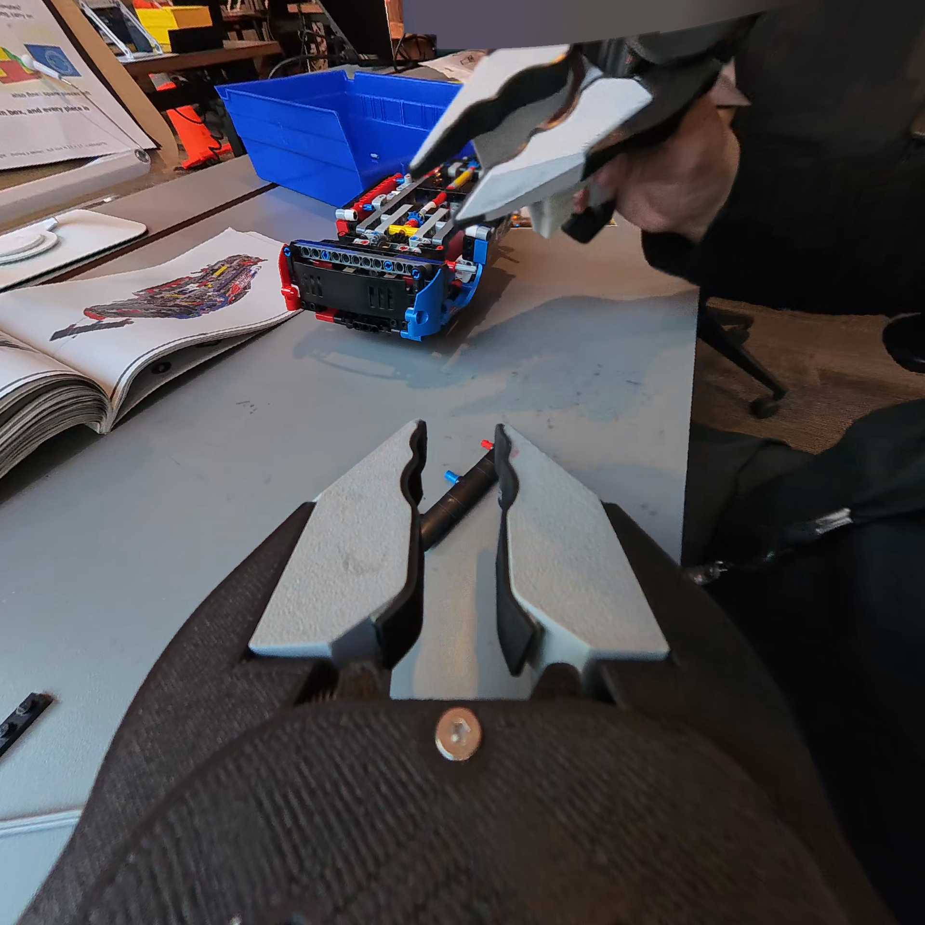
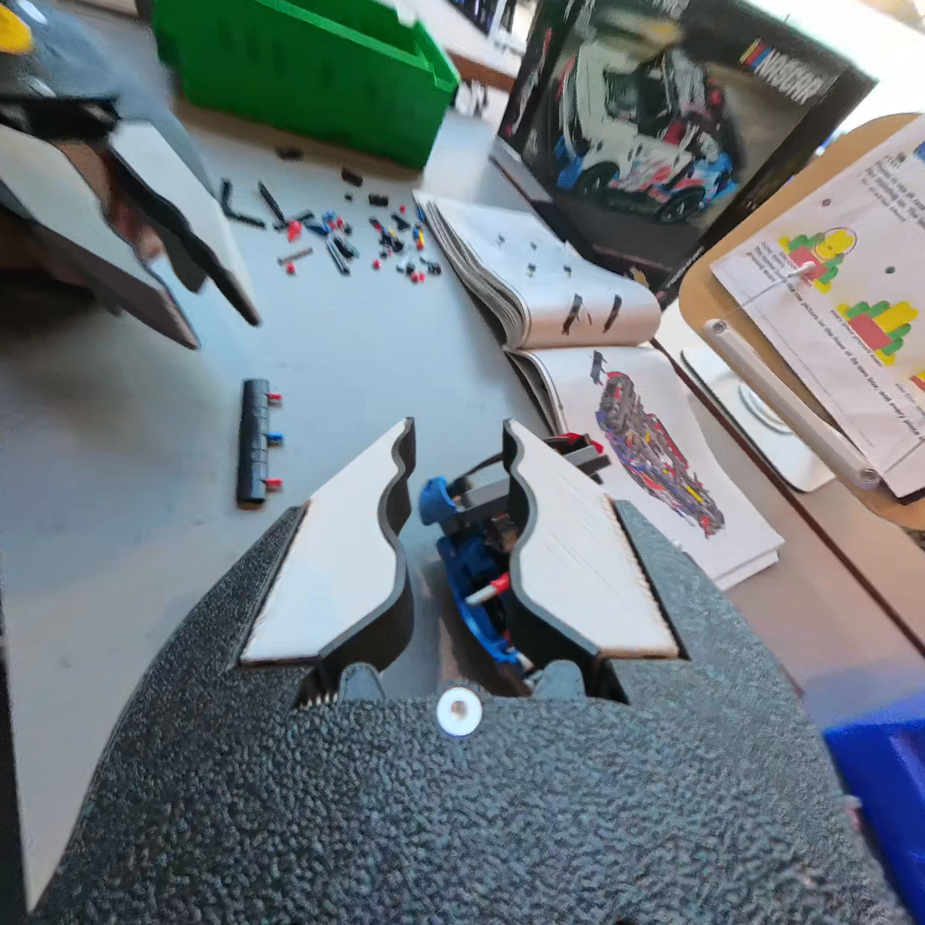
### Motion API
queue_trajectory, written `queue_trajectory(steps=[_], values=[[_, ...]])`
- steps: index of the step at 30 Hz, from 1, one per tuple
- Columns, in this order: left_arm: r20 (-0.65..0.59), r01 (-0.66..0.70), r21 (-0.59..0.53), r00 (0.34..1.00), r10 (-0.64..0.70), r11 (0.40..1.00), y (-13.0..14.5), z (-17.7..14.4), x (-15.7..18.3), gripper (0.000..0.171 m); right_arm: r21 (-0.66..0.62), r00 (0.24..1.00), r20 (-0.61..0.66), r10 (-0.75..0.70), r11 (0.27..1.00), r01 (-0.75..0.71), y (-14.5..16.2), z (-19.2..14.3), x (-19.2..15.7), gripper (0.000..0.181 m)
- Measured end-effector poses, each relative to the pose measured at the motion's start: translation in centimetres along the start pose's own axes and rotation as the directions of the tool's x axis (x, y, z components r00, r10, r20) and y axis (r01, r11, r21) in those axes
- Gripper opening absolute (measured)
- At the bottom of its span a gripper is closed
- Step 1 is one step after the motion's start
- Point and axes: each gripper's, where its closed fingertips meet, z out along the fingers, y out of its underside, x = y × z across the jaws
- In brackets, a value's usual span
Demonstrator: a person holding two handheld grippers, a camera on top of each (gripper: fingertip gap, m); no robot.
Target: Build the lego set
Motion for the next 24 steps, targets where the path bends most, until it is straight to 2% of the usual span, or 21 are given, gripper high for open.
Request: queue_trajectory(steps=[1, 3, 5, 7, 11, 16, 21, 24], values=[[0.0, -0.001, 0.001, 1.0, 0.001, 1.0, 0.0, 0.0, 0.0, 0.025, -0.043, 1.0, 0.009, -0.023, 0.999, 0.023, 0.3, 0.4, 0.6, 0.04], [0.003, 0.001, 0.005, 1.0, -0.001, 1.0, -0.1, -0.1, 0.0, 0.024, -0.141, 0.992, 0.125, -0.02, 0.989, 0.037, 1.4, 0.8, 0.5, 0.04], [0.005, 0.006, 0.011, 1.0, -0.006, 1.0, -0.1, -0.1, -0.1, 0.024, -0.192, 0.976, 0.215, -0.018, 0.98, 0.06, 2.0, 0.9, 0.5, 0.052], [0.003, 0.012, 0.02, 1.0, -0.013, 1.0, -0.3, -0.2, -0.2, 0.023, -0.25, 0.971, 0.234, -0.039, 0.963, 0.099, 2.6, 1.5, 1.3, 0.055], [0.0, 0.026, 0.029, 1.0, -0.026, 0.999, -0.4, -0.3, -0.3, 0.023, -0.299, 0.941, 0.332, -0.059, 0.94, 0.165, 2.6, 3.0, -0.3, 0.06], [0.01, 0.024, 0.047, 1.0, -0.024, 0.999, -0.6, -0.6, -0.4, 0.023, -0.397, 0.923, 0.382, -0.044, 0.894, 0.207, 4.7, 3.6, -1.7, 0.052], [-0.008, 0.041, 0.046, 0.999, -0.041, 0.998, -0.6, -0.6, -0.4, 0.023, -0.432, 0.901, 0.431, -0.057, 0.863, 0.262, 5.1, 2.4, -2.8, 0.04], [-0.013, 0.052, 0.052, 0.999, -0.051, 0.997, -0.7, -0.6, -0.4, 0.023, -0.438, 0.897, 0.441, -0.021, 0.867, 0.236, 5.1, 1.2, -3.1, 0.037]])
